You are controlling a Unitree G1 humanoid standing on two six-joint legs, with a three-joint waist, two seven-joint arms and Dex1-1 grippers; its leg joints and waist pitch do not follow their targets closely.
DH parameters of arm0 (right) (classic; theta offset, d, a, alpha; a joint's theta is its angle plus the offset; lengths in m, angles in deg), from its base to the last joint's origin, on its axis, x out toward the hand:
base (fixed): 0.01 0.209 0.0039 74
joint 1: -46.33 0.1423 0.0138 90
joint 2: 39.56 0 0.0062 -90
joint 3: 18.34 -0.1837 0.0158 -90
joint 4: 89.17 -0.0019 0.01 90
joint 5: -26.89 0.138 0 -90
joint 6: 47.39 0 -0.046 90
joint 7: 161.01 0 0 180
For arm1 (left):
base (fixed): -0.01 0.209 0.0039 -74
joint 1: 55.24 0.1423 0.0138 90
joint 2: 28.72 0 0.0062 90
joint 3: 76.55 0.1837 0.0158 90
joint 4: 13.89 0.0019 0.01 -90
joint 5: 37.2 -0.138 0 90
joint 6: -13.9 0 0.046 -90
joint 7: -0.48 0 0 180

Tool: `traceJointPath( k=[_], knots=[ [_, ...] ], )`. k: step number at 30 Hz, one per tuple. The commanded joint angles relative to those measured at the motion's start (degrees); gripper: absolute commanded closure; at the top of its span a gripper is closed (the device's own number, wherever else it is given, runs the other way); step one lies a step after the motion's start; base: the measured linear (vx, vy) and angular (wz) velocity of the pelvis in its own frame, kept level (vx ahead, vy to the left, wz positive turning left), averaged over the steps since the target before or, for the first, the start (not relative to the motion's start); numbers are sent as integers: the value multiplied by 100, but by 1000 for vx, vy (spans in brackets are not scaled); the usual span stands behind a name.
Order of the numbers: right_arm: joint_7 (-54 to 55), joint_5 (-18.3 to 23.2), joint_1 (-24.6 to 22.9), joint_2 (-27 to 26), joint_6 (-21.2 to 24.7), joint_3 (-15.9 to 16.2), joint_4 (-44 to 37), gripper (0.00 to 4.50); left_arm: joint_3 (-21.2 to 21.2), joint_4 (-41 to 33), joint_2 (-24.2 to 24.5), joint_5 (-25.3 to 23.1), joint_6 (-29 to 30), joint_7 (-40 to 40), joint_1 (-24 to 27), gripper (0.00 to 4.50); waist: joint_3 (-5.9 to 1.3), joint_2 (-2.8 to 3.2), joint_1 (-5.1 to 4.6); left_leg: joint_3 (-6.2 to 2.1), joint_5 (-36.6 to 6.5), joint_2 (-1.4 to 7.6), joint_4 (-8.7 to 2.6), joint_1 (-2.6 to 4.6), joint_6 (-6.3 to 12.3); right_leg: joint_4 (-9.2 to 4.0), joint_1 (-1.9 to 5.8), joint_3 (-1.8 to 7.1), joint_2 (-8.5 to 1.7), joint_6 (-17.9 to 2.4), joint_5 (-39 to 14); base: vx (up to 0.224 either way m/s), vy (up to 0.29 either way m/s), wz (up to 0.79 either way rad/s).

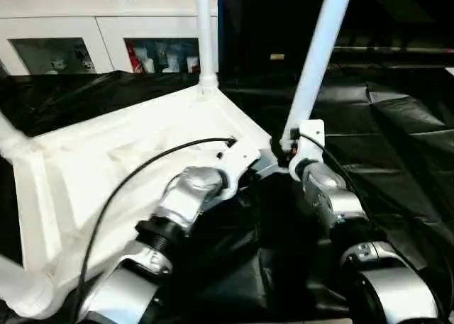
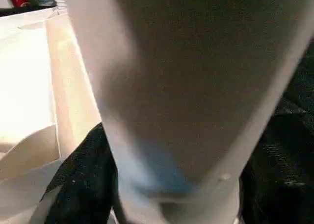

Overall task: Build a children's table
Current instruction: Rotate leg to tighten

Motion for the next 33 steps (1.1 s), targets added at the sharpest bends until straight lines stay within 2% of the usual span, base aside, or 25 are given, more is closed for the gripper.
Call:
traceJointPath(
  k=[1, 2, 4, 6, 8, 11, 12, 14, 15, 19, 21, 26, 28, 33],
  knots=[
    [-132, -104, -73, -96, 8, 16, 399, 176, -182, 31, 96, -27, -250, -253, -69, 450, -418, -106, 27, -16, -546, 146, -345, -3, 454, -393, 351, 282, -355, -1206, -723, 0, 0, 0],
    [-134, -104, -72, -96, 6, 15, 399, 176, -183, 31, 96, -27, -251, -252, -69, 450, -412, -105, 24, -15, -629, 153, -351, 7, 454, -407, 343, 285, -359, -1208, -840, 0, 0, 0],
    [-322, -27, -17, -116, -182, -57, 464, 121, -194, 62, 139, -33, -256, -250, -51, 450, -405, -98, 27, -14, -742, 160, -359, 17, 424, -423, 336, 286, -363, -1196, -984, 0, 0, 0],
    [-483, -2, 20, -70, -391, -85, 477, 107, -166, 60, 246, -29, -330, -142, -4, 450, -401, -95, 20, -22, -837, 163, -369, 10, 399, -432, 341, 280, -365, -1166, -1101, 0, 0, 0],
    [-552, -45, 22, -12, -474, -44, 463, 91, -153, 32, 302, -12, -375, -56, 32, 450, -404, -97, -22, -43, -836, 158, -378, -28, 372, -426, 368, 268, -367, -1120, -1169, 0, 0, 0],
    [-1373, -28, -121, 202, -477, 136, 148, 71, -111, -119, 498, 37, -534, 321, 176, 450, -400, -105, -16, -28, -773, 163, -364, -15, 455, -425, 354, 278, -358, -1165, -1064, 0, 0, 0],
    [-2054, -19, -303, 389, -430, 332, -189, 71, -86, -203, 656, 58, -644, 564, 268, 450, -401, -91, -2, -28, -758, 172, -358, -12, 505, -420, 358, 278, -356, -1186, -991, 0, 0, 0],
    [-2503, -7, -461, 543, -394, 481, -468, 71, -59, -265, 774, 84, -767, 770, 336, 450, -399, -98, 8, -31, -726, 176, -354, -25, 579, -409, 372, 279, -351, -1172, -882, 0, 0, 0],
    [-2908, -17, -620, 718, -419, 620, -727, 71, -29, -319, 896, 116, -948, 993, 401, 450, -402, -87, 6, -34, -714, 184, -358, -9, 592, -404, 350, 275, -347, -1195, -873, 0, 0, 0],
    [-3850, 69, -962, 1139, -426, 812, -1292, 71, 50, -562, 1207, 324, -1290, 1682, 585, 450, -399, -86, 6, -30, -820, 190, -360, 3, 576, -411, 353, 282, -350, -1266, -888, 0, 0, 0],
    [-4522, 271, -1200, 1395, -150, 917, -1785, 71, 68, -754, 1386, 446, -1295, 2084, 685, 450, -388, -92, 17, -31, -881, 209, -371, 5, 608, -406, 357, 292, -346, -1256, -934, 0, 0, 0],
    [-5050, 422, -1403, 1563, 54, 1022, -2226, 71, 20, -1197, 1504, 837, -1194, 2745, 864, 450, -376, -85, 16, -30, -930, 220, -385, 14, 531, -421, 324, 295, -352, -1292, -1128, 0, 0, 0],
    [-5162, 450, -1424, 1571, 64, 1043, -2297, 71, 27, -1260, 1515, 900, -1199, 2854, 892, 450, -372, -99, 21, -25, -959, 215, -386, 19, 506, -432, 318, 299, -358, -1286, -1201, 0, 0, 0],
    [-5257, 365, -1456, 1608, 146, 1114, -2351, 71, 19, -1306, 1533, 903, -1196, 2892, 922, 450, -369, -90, 80, -27, -946, 214, -392, 31, 450, -443, 309, 305, -357, -1187, -1350, 0, 0, 0]
  ],
)
